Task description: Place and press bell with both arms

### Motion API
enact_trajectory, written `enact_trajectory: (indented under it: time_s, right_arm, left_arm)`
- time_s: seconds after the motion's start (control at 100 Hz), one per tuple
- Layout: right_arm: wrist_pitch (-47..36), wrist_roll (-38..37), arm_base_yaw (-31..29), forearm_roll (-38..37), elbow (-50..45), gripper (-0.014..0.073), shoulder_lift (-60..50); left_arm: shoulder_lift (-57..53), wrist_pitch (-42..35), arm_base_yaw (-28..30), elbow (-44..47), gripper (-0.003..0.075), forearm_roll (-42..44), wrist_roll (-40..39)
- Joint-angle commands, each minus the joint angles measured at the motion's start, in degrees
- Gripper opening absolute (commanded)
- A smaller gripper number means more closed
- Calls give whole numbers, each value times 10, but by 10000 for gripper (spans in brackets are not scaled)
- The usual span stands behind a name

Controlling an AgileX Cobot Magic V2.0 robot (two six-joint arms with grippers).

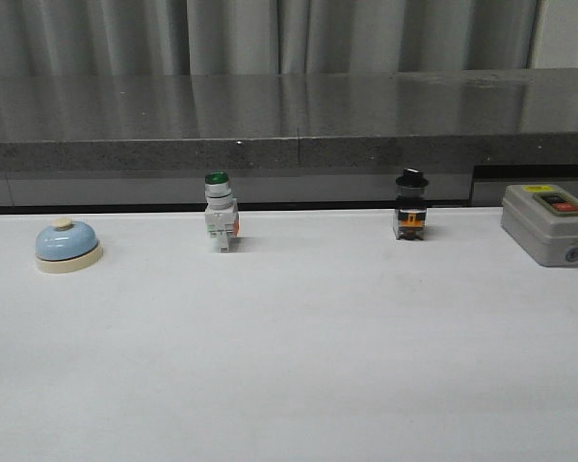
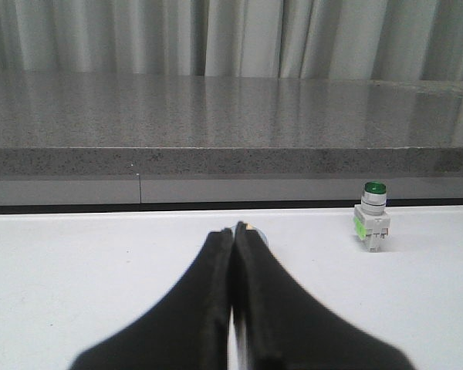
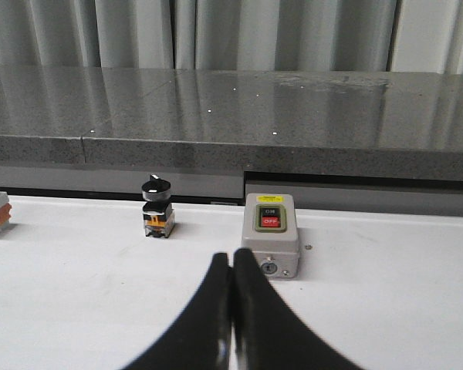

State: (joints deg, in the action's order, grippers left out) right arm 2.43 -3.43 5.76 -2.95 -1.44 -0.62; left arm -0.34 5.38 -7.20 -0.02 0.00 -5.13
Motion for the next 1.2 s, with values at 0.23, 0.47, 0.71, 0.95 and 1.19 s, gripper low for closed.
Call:
enact_trajectory:
  time_s: [0.23, 0.47, 0.71, 0.95, 1.19]
  right_arm:
    - [-49, 3, -3, -5, 8, -60, -10]
    - [-49, 3, -3, -5, 8, -60, -10]
    - [-49, 3, -3, -5, 8, -60, -10]
    - [-49, 3, -3, -5, 8, -60, -10]
    - [-49, 3, -3, -5, 8, -60, -10]
  left_arm:
    - [-17, -46, 1, 25, -20, -3, -6]
    - [-17, -45, 1, 19, -20, -6, -6]
    - [17, 33, 1, -64, -20, -91, -6]
    - [148, 176, 1, -218, -20, -104, -6]
    - [322, 268, 1, -380, -20, -104, 0]
